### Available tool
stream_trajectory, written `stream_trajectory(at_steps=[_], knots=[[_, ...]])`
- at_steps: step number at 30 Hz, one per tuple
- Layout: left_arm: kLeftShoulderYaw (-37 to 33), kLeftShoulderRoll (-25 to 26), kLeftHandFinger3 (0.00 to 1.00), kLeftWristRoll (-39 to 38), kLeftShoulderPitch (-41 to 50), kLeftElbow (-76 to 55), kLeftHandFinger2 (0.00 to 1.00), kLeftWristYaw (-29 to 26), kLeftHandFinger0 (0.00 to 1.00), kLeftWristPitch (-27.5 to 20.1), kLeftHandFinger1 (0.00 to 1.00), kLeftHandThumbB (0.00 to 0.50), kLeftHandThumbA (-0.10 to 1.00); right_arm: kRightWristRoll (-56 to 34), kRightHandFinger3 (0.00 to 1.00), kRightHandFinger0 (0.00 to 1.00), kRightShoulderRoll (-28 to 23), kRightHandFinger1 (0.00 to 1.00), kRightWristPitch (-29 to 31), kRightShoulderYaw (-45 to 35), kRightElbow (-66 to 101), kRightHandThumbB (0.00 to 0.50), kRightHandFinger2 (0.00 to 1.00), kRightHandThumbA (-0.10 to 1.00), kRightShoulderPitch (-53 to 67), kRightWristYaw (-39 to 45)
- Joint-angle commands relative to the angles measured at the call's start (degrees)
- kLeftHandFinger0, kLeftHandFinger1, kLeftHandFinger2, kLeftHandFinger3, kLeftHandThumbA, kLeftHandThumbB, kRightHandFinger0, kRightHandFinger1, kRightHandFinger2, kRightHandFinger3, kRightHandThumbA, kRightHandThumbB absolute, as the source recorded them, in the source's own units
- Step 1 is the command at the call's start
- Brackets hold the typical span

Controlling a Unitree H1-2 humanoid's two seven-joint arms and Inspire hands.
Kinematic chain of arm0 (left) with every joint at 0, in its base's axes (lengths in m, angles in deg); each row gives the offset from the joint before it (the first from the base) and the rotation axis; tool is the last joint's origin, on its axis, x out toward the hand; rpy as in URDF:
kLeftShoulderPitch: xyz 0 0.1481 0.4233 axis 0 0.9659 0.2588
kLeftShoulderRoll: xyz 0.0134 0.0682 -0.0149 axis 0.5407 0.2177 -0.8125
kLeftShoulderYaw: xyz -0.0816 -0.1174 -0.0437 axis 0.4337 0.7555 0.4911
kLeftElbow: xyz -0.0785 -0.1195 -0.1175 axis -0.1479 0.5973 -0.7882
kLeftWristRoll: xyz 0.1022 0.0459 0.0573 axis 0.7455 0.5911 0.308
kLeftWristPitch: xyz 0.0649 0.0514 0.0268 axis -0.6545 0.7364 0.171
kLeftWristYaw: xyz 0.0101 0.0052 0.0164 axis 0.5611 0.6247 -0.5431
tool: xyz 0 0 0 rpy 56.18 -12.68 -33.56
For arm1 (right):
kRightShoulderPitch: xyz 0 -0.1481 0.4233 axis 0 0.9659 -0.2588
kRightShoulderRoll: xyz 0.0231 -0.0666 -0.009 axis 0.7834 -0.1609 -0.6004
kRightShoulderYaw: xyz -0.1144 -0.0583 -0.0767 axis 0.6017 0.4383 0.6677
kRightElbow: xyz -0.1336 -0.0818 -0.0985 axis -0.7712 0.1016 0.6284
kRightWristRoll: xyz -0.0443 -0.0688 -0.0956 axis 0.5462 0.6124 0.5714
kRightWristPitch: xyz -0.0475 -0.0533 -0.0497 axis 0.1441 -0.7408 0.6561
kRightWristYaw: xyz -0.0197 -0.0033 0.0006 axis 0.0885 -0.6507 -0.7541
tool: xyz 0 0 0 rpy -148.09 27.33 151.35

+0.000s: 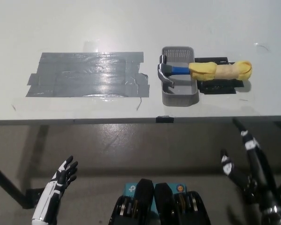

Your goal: The robot picks the hammer with right hand and hits the black area on the desk and places it back.

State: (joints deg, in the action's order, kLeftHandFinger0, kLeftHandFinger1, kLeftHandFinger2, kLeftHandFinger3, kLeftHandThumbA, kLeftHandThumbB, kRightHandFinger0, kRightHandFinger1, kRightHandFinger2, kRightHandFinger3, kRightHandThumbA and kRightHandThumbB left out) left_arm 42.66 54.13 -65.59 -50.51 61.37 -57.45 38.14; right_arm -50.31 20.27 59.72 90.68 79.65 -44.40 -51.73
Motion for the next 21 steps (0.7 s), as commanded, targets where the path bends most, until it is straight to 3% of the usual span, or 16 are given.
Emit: stream_trajectory(at_steps=[1,7,21], knots=[[-0.1,1.13,1.0,1.32,-1.42,-1.74,1.0,0.42,1.0,-2.37,1.0,0.155,1.0,28.91,1.0,1.0,-4.26,1.0,-8.8,1.73,3.02,0.48,1.0,0.48,-14.84,-9.56],[-0.05,1.06,1.0,0.79,-1.63,-2.02,1.0,0.65,1.0,-2.13,1.0,0.147,1.0,27.95,1.0,1.0,-5.01,1.0,-10.82,3.48,-3.56,0.421,1.0,0.59,-20.53,-8.54],[-0.13,1.54,1.0,0.7,-2.16,-1.42,1.0,1.13,1.0,-2.57,1.0,0.112,1.0,29.3,1.0,1.0,-5.23,1.0,-16.37,7.86,-13.92,0.416,1.0,0.73,-28.33,-7.37]])
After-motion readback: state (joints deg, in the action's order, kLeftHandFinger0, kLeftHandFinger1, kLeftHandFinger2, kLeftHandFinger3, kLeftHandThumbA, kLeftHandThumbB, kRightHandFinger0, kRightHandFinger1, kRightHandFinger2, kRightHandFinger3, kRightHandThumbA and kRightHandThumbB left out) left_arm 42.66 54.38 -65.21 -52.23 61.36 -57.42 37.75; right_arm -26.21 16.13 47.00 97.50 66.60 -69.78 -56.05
